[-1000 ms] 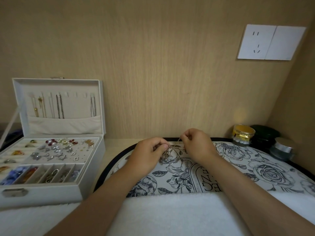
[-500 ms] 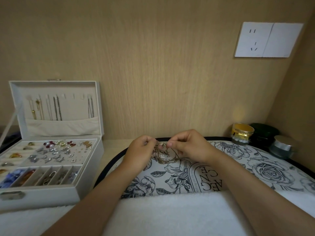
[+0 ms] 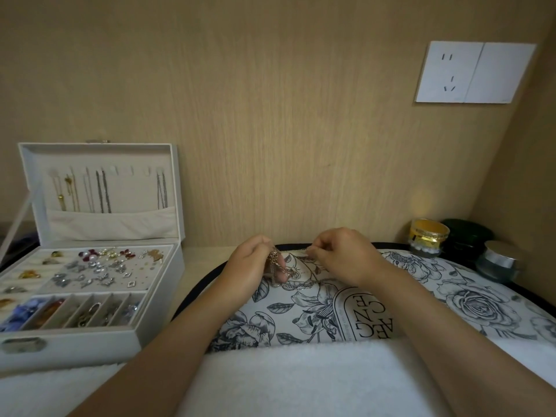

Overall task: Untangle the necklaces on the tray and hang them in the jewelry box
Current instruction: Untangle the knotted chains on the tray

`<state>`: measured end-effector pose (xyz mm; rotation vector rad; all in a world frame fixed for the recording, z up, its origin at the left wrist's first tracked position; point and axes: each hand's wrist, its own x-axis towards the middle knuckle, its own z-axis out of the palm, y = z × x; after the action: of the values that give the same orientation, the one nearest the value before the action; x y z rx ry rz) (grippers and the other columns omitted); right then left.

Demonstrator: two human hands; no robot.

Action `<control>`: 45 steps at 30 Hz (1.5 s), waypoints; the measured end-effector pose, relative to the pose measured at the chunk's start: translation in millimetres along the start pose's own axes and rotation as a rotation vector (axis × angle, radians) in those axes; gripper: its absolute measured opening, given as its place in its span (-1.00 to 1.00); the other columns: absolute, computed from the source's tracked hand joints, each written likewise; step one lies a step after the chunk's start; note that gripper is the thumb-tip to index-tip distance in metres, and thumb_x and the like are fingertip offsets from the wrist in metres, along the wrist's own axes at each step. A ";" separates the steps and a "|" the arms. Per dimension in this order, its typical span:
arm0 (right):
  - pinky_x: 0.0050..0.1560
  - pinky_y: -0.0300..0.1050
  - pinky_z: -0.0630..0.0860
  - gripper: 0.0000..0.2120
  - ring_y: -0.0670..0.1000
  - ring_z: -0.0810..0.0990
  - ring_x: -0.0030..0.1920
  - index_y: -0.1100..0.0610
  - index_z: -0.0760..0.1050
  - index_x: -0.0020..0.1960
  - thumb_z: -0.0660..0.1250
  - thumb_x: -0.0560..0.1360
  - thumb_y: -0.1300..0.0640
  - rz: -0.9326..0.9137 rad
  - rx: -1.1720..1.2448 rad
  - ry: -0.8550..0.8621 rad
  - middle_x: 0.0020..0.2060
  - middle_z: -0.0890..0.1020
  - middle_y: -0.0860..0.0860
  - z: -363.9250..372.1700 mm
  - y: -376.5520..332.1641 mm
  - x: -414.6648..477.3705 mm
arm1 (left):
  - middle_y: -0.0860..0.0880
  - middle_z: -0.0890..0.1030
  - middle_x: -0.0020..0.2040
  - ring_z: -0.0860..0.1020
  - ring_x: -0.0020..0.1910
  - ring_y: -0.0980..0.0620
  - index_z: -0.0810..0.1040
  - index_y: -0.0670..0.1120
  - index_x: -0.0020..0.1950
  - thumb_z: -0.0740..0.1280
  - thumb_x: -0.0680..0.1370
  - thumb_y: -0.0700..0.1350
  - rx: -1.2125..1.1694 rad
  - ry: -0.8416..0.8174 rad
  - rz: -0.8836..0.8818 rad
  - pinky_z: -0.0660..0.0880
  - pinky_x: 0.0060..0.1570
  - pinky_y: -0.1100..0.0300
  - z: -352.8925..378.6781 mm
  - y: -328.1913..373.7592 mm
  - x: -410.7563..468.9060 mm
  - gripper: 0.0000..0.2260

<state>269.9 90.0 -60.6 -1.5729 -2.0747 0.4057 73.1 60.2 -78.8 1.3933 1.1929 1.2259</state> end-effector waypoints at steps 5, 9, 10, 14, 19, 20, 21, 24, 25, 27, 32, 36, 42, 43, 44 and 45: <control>-0.23 -0.16 0.42 -0.76 -0.03 0.47 -0.33 0.22 0.55 -0.11 0.25 0.56 0.06 0.146 0.295 -0.090 -0.33 0.52 -0.02 -2.7 -1.2 3.0 | 0.03 0.61 -0.37 0.60 -0.33 0.13 0.51 -0.07 -0.12 0.19 0.67 -0.06 0.278 0.017 0.074 0.47 -0.21 0.22 -7.6 -2.1 -2.7 -0.78; -0.38 -0.16 0.33 -0.80 -0.03 0.36 -0.39 0.12 0.52 -0.13 0.15 0.57 0.23 0.190 0.491 -0.044 -0.35 0.43 0.00 -1.7 -7.4 16.2 | 0.17 0.54 -0.40 0.50 -0.38 0.18 0.53 -0.02 -0.08 0.25 0.65 -0.06 0.364 0.014 0.149 0.46 -0.24 0.24 -13.1 -3.9 -2.1 -0.85; -0.42 -0.20 0.29 -0.75 -0.05 0.35 -0.43 0.10 0.53 -0.13 0.11 0.56 0.28 0.185 0.480 -0.036 -0.35 0.44 0.02 -1.8 -9.2 20.2 | 0.19 0.55 -0.39 0.52 -0.37 0.18 0.54 -0.02 -0.08 0.27 0.64 -0.07 0.343 0.001 0.145 0.48 -0.23 0.24 -13.5 -2.2 -2.7 -0.87; -0.33 -0.23 0.38 -0.77 -0.08 0.44 -0.37 0.06 0.55 -0.10 0.20 0.59 0.31 0.103 0.356 -0.076 -0.30 0.52 0.00 3.9 -13.9 33.8 | 0.09 0.64 -0.35 0.62 -0.31 0.03 0.59 -0.05 -0.08 0.29 0.61 -0.18 0.302 -0.101 0.117 0.56 -0.07 0.02 -16.4 3.9 -7.1 -0.88; 0.00 -0.24 0.55 -0.81 -0.09 0.60 -0.10 0.04 0.60 -0.03 0.34 0.56 0.33 -0.056 0.346 -0.105 -0.14 0.63 -0.05 20.6 -20.4 43.5 | 0.14 0.70 -0.26 0.57 -0.42 0.07 0.60 0.10 -0.01 0.22 0.61 -0.16 0.578 -0.051 0.178 0.55 -0.31 0.13 -16.7 -1.6 -7.5 -0.79; 0.07 -0.26 0.54 -0.78 -0.10 0.62 -0.02 0.06 0.61 0.03 0.35 0.55 0.35 -0.075 0.342 -0.104 -0.07 0.65 -0.06 22.9 -19.4 44.2 | 0.17 0.69 -0.26 0.62 -0.35 0.16 0.60 0.11 -0.02 0.22 0.61 -0.15 0.622 -0.003 0.217 0.59 -0.22 0.14 -17.8 -3.4 -5.7 -0.79; 0.15 -0.25 0.54 -0.74 -0.11 0.62 0.06 0.09 0.61 0.11 0.35 0.53 0.38 -0.086 0.335 -0.101 0.02 0.66 -0.06 23.9 -18.4 43.9 | 0.18 0.69 -0.25 0.62 -0.28 0.22 0.61 0.13 -0.03 0.23 0.61 -0.14 0.637 0.024 0.243 0.60 -0.14 0.13 -18.8 -6.0 -3.6 -0.80; 0.22 -0.25 0.50 -0.68 -0.16 0.60 0.10 0.14 0.61 0.19 0.34 0.52 0.42 -0.104 0.294 -0.093 0.07 0.65 -0.10 20.7 -15.4 36.3 | 0.18 0.61 -0.13 0.55 -0.13 0.21 0.64 0.14 -0.03 0.30 0.59 -0.14 0.693 -0.013 0.341 0.54 -0.04 0.11 -21.1 -13.7 1.5 -0.81; 0.18 -0.25 0.52 -0.72 -0.18 0.61 0.04 0.11 0.63 0.12 0.34 0.52 0.40 -0.105 0.264 -0.091 0.01 0.65 -0.12 18.4 -14.5 31.6 | 0.19 0.58 -0.09 0.51 -0.06 0.22 0.65 0.14 0.00 0.31 0.59 -0.14 0.707 -0.049 0.389 0.51 0.00 0.14 -21.0 -16.4 2.6 -0.81; 0.06 -0.27 0.54 -0.79 -0.17 0.62 -0.06 0.03 0.64 -0.04 0.35 0.55 0.31 -0.086 0.173 -0.095 -0.10 0.66 -0.13 12.3 -12.3 20.7 | 0.22 0.54 0.00 0.44 0.08 0.24 0.67 0.16 0.08 0.30 0.61 -0.14 0.727 -0.122 0.462 0.44 0.09 0.26 -18.7 -18.3 3.3 -0.77; -0.27 -0.38 0.49 -0.94 -0.24 0.61 -0.32 0.01 0.69 -0.09 0.47 0.46 0.14 -0.057 0.094 -0.250 -0.24 0.67 -0.10 6.3 -7.3 -13.8 | 0.25 0.55 0.21 0.38 0.22 0.21 0.64 0.14 0.23 0.30 0.60 -0.04 0.881 -0.299 0.487 0.34 0.29 0.18 -12.2 -24.7 5.6 -0.76; -0.22 -0.23 0.61 -0.99 -0.08 0.69 -0.30 0.08 0.71 -0.15 0.53 0.45 0.15 -0.094 0.115 -0.243 -0.20 0.70 0.03 7.0 -4.0 -20.0 | 0.26 0.55 0.15 0.38 0.18 0.23 0.64 0.19 0.12 0.37 0.49 0.25 0.988 -0.227 0.461 0.27 0.27 0.17 -15.8 -23.1 3.7 -0.73; -0.29 -0.27 0.55 -0.92 -0.15 0.65 -0.35 0.11 0.57 -0.10 0.33 0.55 0.19 -0.096 0.039 -0.208 -0.27 0.67 -0.03 5.3 -0.7 -21.3 | 0.22 0.57 -0.03 0.46 0.04 0.21 0.61 0.14 -0.08 0.40 0.51 0.15 0.887 -0.092 0.460 0.42 0.16 0.13 -23.5 -24.7 3.3 -0.88; -0.27 -0.23 0.54 -0.93 -0.16 0.62 -0.33 0.09 0.56 -0.11 0.33 0.54 0.16 -0.076 0.016 -0.182 -0.27 0.65 -0.04 4.1 1.3 -20.5 | 0.21 0.57 -0.07 0.47 0.01 0.22 0.58 0.14 -0.12 0.37 0.53 0.14 0.835 -0.061 0.433 0.43 0.11 0.14 -23.6 -23.7 2.6 -0.89; -0.24 -0.18 0.54 -0.93 -0.13 0.59 -0.30 0.06 0.54 -0.14 0.34 0.52 0.12 -0.055 -0.022 -0.163 -0.26 0.63 -0.05 2.7 3.2 -19.2 | 0.20 0.56 -0.12 0.48 -0.02 0.22 0.54 0.16 -0.16 0.34 0.55 0.13 0.787 -0.027 0.404 0.44 0.06 0.15 -23.7 -22.6 1.8 -0.88; -0.24 -0.15 0.52 -0.91 -0.09 0.58 -0.26 0.04 0.51 -0.17 0.35 0.51 0.08 -0.032 -0.078 -0.152 -0.25 0.62 -0.05 1.1 4.8 -18.2 | 0.18 0.56 -0.16 0.49 -0.05 0.22 0.51 0.16 -0.20 0.31 0.57 0.11 0.761 0.003 0.377 0.44 0.03 0.15 -24.0 -21.6 1.2 -0.84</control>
<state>276.9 74.1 -67.8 -1.5953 -2.2525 0.4509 47.1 64.9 -97.6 2.2543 1.5280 1.0493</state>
